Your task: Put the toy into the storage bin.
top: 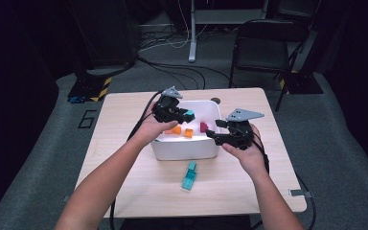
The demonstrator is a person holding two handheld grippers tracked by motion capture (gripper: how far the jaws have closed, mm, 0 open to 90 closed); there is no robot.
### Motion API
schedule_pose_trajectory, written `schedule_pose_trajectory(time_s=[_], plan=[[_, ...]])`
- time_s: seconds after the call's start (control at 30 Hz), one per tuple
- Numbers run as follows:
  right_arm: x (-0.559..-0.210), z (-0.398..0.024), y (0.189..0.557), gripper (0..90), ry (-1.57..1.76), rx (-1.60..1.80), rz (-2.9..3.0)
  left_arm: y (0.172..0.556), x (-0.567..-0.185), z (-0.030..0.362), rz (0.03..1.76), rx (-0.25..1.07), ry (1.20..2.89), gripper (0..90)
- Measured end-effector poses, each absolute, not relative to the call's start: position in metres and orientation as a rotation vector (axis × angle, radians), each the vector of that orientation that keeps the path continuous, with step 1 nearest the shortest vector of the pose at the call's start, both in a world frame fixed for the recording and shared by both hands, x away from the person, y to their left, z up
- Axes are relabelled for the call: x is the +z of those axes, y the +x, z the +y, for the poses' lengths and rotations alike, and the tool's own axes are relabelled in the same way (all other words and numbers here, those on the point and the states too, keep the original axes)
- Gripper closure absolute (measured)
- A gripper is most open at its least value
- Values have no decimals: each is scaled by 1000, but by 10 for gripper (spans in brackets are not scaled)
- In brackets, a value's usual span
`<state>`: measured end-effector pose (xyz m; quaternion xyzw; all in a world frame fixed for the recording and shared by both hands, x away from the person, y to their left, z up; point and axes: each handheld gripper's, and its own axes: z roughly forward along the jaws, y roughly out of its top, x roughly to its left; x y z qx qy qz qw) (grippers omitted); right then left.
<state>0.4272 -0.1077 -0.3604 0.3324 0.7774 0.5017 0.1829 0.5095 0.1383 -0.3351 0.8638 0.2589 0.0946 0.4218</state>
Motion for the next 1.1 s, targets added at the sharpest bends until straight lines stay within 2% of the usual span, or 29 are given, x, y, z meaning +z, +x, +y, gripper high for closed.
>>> schedule_pose_trajectory(time_s=[0.9,1.1], plan=[[-361,-110,428,426,946,1425,2190,559,-385,121,746,206,2248,666],[-360,-112,429,426,950,1427,2186,560,-385,122,754,208,2266,621]])
